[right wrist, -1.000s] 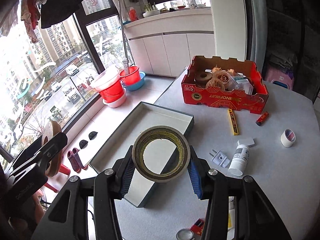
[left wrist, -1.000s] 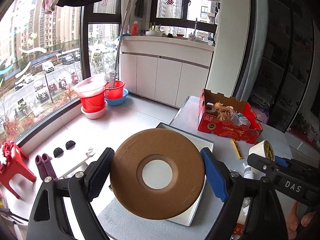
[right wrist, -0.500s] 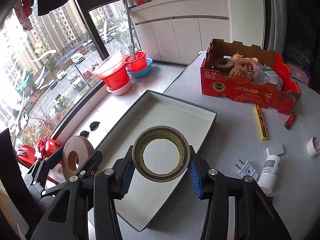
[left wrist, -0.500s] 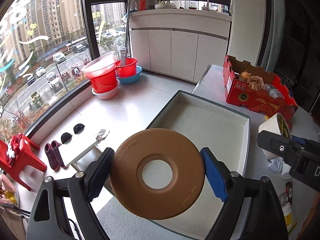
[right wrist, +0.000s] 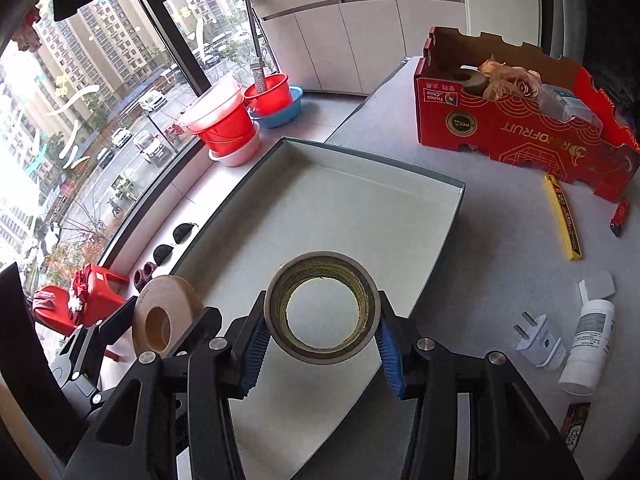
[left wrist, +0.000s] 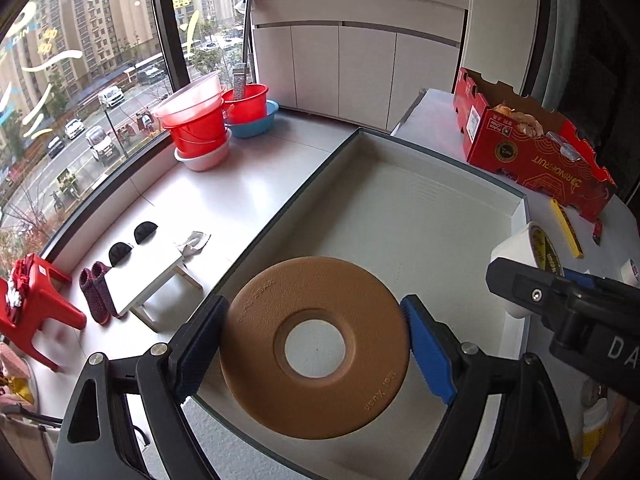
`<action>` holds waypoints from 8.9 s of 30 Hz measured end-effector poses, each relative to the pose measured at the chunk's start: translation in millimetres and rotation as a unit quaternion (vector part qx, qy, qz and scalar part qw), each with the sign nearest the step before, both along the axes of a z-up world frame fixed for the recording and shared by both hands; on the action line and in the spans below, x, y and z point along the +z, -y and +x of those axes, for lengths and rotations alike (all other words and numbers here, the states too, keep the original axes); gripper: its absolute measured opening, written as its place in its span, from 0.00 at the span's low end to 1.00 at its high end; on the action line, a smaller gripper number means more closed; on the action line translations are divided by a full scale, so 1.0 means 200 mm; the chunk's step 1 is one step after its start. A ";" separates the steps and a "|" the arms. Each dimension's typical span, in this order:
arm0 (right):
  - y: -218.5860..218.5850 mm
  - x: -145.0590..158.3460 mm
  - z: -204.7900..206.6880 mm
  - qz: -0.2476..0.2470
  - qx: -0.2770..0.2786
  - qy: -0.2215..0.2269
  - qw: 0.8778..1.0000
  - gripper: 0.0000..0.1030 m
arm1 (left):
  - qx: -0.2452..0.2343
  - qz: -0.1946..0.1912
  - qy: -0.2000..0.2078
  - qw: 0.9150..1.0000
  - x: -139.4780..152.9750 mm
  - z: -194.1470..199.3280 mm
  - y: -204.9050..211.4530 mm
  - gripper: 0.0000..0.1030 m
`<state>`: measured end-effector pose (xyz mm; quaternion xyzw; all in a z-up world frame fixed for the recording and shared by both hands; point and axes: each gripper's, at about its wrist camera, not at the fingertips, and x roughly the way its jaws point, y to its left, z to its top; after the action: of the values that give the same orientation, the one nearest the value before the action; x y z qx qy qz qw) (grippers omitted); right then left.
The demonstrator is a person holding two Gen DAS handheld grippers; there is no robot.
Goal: Organize rigid objects
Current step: 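Carry the cork ring and tape roll with both grippers over the green tray, then lower and release the ring and tape roll into the tray with both grippers, then grasp the yellow utility knife with the right gripper while the left gripper approaches the hose clamp, then grasp the steel hose clamp with the left gripper, then carry the knife and hose clamp into the tray and open both grippers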
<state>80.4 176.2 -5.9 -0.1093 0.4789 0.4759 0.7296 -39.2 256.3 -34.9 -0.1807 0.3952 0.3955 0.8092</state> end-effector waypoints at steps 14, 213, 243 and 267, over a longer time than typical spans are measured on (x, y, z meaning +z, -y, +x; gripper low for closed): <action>-0.05 -0.11 -0.05 -0.026 0.011 -0.014 0.999 0.49 | 0.000 -0.019 -0.015 1.000 -0.10 -0.03 0.00 0.86; 0.36 0.60 -0.05 0.046 0.001 0.062 0.997 0.17 | -0.085 0.055 0.143 0.985 0.83 -0.17 0.19 0.46; -0.05 0.05 0.07 -0.060 0.019 0.033 0.997 0.17 | -0.048 -0.030 -0.017 0.998 0.02 0.16 -0.08 0.46; -0.10 -0.07 0.06 -0.074 0.028 0.020 0.997 0.17 | -0.055 -0.048 -0.042 0.996 -0.09 0.22 -0.09 0.80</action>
<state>93.3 196.5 -19.8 -0.1856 0.4953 0.4571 0.7151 4.1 275.2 -53.7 -0.1799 0.4569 0.3381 0.8029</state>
